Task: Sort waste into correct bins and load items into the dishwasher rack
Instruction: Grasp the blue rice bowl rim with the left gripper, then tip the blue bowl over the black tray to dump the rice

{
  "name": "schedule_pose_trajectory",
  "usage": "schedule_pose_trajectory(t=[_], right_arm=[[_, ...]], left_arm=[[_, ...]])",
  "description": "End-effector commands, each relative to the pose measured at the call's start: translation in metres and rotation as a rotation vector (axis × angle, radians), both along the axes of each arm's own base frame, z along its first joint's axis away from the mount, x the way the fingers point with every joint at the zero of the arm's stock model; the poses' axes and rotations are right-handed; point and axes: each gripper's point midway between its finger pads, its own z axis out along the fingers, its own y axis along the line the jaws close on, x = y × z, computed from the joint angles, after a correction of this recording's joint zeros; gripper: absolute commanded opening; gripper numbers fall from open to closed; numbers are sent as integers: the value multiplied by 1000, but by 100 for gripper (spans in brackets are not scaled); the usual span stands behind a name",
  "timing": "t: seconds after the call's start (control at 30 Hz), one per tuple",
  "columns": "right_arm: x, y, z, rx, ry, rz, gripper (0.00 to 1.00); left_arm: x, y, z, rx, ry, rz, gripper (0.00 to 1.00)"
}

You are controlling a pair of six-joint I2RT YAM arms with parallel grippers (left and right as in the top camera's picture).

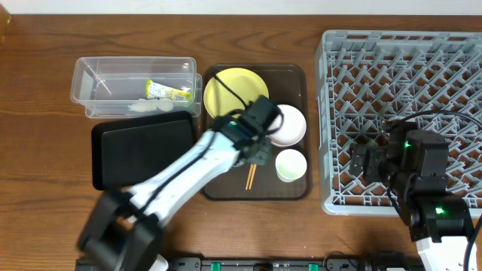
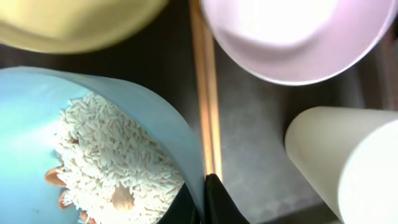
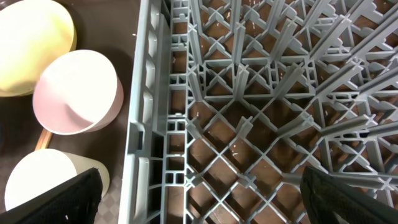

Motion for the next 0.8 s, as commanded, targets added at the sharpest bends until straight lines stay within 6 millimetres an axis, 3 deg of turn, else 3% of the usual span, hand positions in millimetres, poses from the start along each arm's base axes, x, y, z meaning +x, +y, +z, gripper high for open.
schedule_pose_trajectory(t=[0.0, 0.23, 0.57, 0.77], right_arm=[[3, -2, 9, 9, -18, -10, 99], [3, -2, 9, 8, -18, -11, 99], [3, -2, 9, 8, -18, -10, 99], [3, -2, 9, 8, -18, -10, 99]], left_arm=[[9, 24, 25, -47, -33, 58, 6], [21, 62, 43, -357, 107, 67, 6], [40, 127, 65, -843, 142, 108, 6], [44, 159, 62, -1106, 185, 205, 6]])
